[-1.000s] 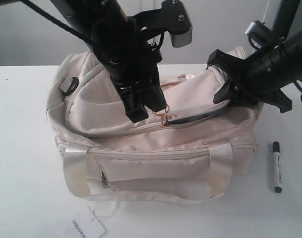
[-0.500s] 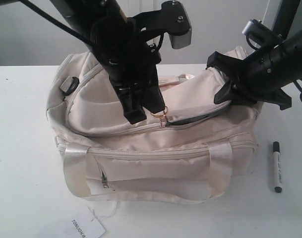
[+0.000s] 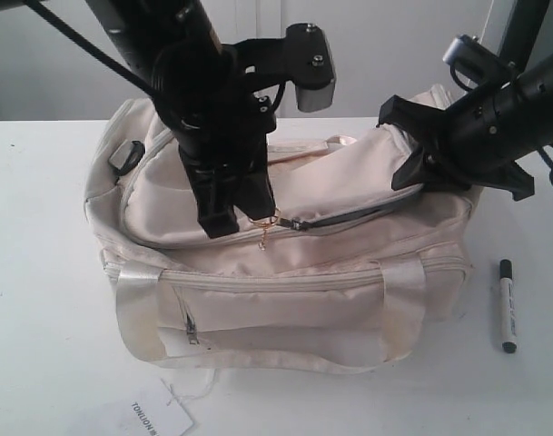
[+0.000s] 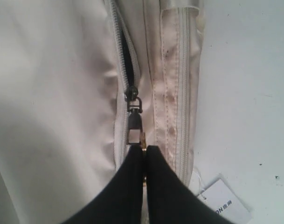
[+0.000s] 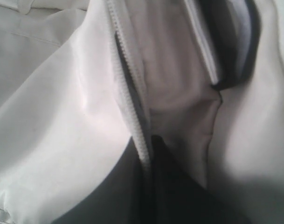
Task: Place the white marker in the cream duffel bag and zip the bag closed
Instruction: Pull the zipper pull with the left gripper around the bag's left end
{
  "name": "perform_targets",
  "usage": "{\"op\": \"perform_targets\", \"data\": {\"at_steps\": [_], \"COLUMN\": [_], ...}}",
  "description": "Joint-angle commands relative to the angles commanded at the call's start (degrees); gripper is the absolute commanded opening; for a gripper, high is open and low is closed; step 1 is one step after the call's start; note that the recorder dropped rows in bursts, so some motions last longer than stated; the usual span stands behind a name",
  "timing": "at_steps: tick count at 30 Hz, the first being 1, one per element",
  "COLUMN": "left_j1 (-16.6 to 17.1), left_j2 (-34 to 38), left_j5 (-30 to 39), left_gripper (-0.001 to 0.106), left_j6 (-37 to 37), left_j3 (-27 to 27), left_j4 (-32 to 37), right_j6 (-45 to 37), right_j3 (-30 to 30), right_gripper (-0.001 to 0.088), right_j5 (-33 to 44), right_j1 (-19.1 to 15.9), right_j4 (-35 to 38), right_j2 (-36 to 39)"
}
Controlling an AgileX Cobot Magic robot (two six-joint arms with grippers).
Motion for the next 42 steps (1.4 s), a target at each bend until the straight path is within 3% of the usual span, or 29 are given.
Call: {"op": "perform_targets", "data": {"at_steps": [10, 38, 40, 42], "left_j1": [0.0, 0.0, 0.0, 0.0], "left_j2": [-0.1, -0.2, -0.2, -0.3], "left_j5": [4.9, 4.9, 4.9, 4.9], "left_gripper": [0.000, 0.000, 0.000, 0.000], "left_j6": [-3.8, -7.9, -9.7, -16.5], "left_j3": [0.0, 0.0, 0.0, 0.0], "left_j4": [6.4, 17.9, 17.9, 17.6], "right_j6": [0.0, 0.0, 0.0, 0.0], "right_j3": [0.0, 0.0, 0.0, 0.0], "right_gripper": [0.0000, 0.0000, 0.0000, 0.0000], "right_j5": [0.0, -1.0, -1.1, -1.1], "right_j1": [0.0, 0.0, 0.0, 0.0], "right_j4": [-0.2, -1.2, -1.3, -1.3], "right_j2": [0.0, 0.0, 0.0, 0.0]}}
